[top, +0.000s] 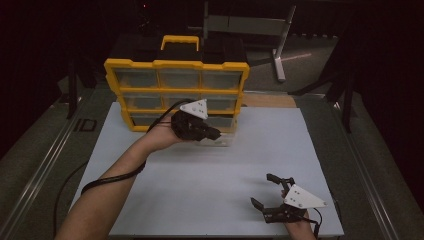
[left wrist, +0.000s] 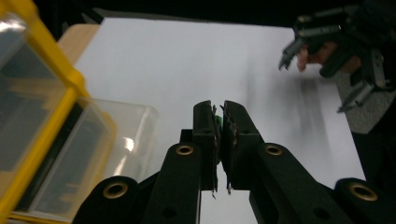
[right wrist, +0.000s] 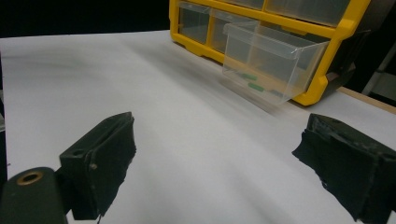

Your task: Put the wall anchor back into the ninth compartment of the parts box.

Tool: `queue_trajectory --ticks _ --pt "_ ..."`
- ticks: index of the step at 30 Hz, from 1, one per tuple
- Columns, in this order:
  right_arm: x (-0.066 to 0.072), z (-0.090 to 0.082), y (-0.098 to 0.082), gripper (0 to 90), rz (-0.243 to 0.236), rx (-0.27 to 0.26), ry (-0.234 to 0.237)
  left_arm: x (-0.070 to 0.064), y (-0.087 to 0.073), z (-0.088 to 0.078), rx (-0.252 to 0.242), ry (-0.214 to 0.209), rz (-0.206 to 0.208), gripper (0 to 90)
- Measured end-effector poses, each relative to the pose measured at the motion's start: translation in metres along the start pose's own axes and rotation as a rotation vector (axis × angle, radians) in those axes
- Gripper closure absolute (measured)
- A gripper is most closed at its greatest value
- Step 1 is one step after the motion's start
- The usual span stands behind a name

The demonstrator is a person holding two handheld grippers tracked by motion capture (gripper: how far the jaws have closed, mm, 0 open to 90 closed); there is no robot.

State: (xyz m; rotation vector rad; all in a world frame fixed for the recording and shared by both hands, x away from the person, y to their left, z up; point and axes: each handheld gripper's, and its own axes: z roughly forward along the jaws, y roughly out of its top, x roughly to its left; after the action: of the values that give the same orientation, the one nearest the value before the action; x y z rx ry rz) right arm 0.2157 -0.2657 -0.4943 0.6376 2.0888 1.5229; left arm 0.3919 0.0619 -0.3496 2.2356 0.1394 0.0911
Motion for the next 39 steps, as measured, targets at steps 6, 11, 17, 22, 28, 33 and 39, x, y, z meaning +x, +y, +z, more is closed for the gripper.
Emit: queue_trajectory --ticks 6,11,17,22,28,33,39 --pt "0.0 0.0 0.0 9.7 -0.001 -0.001 0.0 0.012 0.005 -0.003 -0.013 0.023 -0.012 84.9" --pt "0.0 0.0 0.0 9.7 -0.001 -0.002 0.001 0.023 0.006 -0.003 -0.035 0.031 -0.037 84.9" --pt "0.0 0.0 0.0 9.7 0.001 -0.001 0.001 0.033 0.004 0.003 -0.051 0.04 -0.077 84.9" --pt "0.0 0.0 0.0 9.7 0.003 -0.001 0.003 0.042 -0.003 0.009 -0.062 0.05 -0.126 84.9" --pt "0.0 0.001 -0.001 9.7 0.003 0.0 0.005 0.049 -0.012 0.016 -0.064 0.065 -0.174 84.8" --pt "0.0 0.001 -0.001 9.7 0.0 0.002 0.004 0.052 -0.02 0.022 -0.054 0.08 -0.193 84.7" --pt "0.0 0.001 -0.001 9.7 -0.001 0.003 0.005 0.058 -0.028 0.027 -0.051 0.09 -0.252 84.7"
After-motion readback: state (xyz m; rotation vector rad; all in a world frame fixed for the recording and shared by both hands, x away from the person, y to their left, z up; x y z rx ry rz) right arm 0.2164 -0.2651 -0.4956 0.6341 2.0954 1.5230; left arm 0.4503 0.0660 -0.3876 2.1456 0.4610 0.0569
